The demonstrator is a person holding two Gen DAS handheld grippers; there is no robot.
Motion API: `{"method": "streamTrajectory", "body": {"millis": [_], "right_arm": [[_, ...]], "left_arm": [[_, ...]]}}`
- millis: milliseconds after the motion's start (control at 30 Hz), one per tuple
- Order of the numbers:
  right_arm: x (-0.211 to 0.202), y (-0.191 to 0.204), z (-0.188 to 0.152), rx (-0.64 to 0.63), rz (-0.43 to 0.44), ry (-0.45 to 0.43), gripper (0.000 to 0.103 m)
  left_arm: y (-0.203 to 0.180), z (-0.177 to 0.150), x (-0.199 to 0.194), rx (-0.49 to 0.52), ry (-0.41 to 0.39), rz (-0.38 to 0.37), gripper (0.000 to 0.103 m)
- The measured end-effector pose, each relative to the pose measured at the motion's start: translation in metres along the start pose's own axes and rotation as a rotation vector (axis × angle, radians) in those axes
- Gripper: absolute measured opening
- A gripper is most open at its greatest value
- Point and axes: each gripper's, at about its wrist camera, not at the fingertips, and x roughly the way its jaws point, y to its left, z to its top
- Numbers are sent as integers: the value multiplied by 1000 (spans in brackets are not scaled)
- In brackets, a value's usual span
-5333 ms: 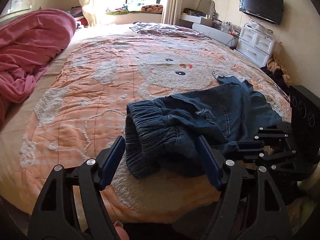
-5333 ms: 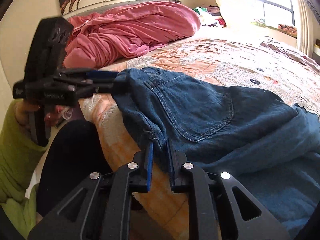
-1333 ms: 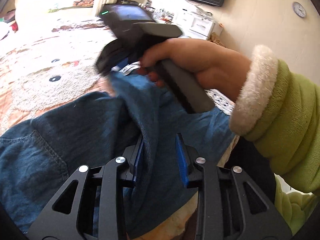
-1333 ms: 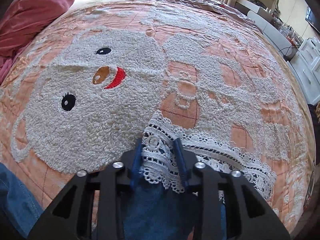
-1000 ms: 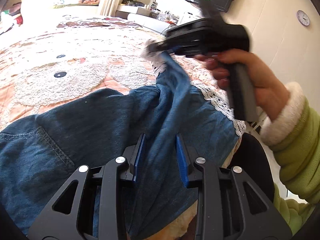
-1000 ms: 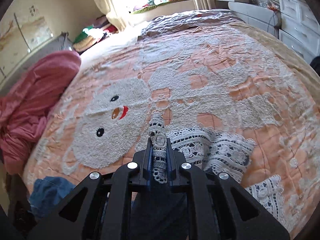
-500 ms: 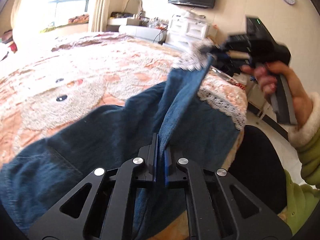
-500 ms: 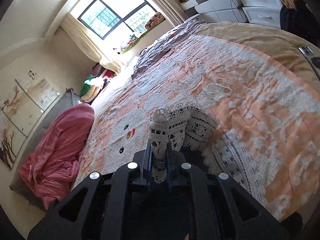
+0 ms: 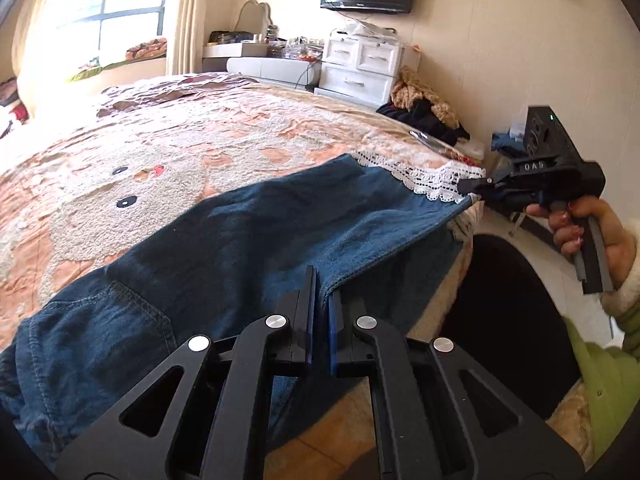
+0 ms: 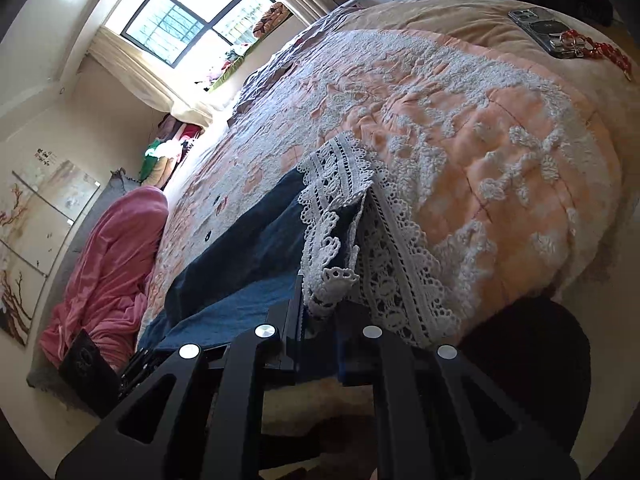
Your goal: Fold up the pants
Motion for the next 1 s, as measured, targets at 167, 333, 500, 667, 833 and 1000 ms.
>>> {"method": "streamTrajectory", "body": {"millis": [167,333,500,667,833,1000], "right_arm": [[9,-11,-15,-16,-58,35,10],[14,-22,-21,-21,-99,61,11],[4,-23,-18,-29,-96,67,23],[-20,-17,-10,-71,-165,-12,30],[-22,14,-9,-213,-165,-78,30],[14,44,-13,-348,-117,19,30]], "left_arm": [[-7,-10,12,1,63,22,1],[-13,-17,22,18,114,43,1],[-13,-20,23,8,124,54,1],[-19,-21,20,22,118,58,1],[-30,-22,19,60,113,65,1],[-40,-25,23,76,131,69,3]]}}
